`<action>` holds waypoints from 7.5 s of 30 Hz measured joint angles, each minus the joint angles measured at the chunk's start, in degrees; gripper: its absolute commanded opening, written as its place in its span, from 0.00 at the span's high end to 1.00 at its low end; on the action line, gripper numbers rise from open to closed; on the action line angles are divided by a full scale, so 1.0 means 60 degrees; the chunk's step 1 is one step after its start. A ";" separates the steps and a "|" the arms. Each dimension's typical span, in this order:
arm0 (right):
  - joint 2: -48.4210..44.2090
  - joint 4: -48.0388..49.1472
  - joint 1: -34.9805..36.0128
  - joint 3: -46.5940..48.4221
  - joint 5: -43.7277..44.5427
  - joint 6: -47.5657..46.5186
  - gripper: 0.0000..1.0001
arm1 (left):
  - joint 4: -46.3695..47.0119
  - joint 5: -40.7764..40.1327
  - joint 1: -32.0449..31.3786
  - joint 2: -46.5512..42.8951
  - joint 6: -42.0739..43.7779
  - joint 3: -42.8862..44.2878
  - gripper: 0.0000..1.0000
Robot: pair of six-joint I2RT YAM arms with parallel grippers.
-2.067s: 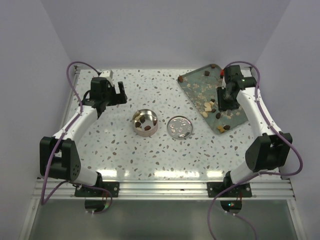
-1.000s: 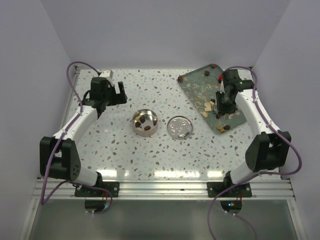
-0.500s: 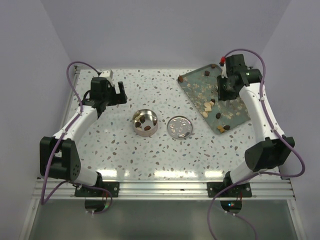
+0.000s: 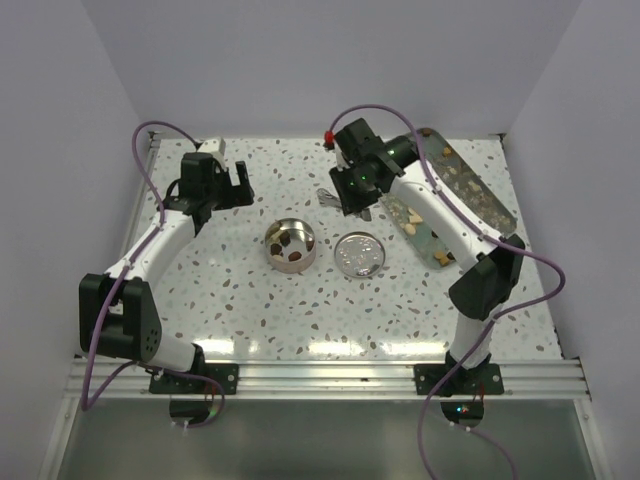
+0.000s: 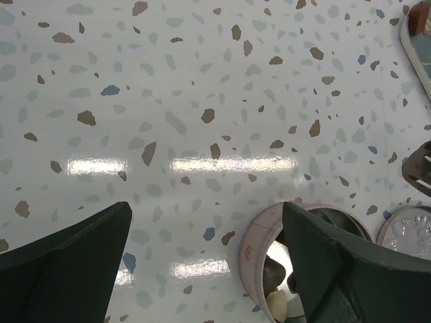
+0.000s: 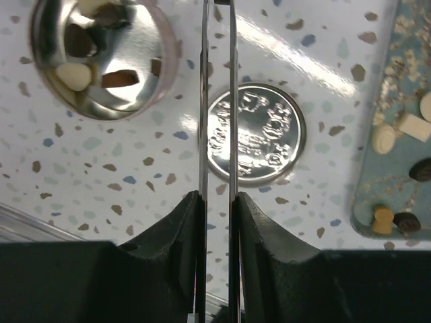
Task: Pack the chocolate
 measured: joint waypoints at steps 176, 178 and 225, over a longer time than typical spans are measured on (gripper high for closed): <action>0.1078 0.1359 0.0444 0.0113 -0.0892 -0.0758 0.59 | -0.3348 -0.3381 -0.0699 0.1526 -0.0062 -0.0255 1.00; 0.1078 0.1370 0.0495 0.0113 -0.0998 -0.0761 0.59 | -0.3348 -0.3377 -0.0696 0.1526 -0.0058 -0.0255 1.00; 0.1672 0.1745 0.1027 -0.0641 -0.0670 -0.0951 0.76 | -0.3151 -0.2557 -0.0510 0.1078 0.0058 -0.0291 0.42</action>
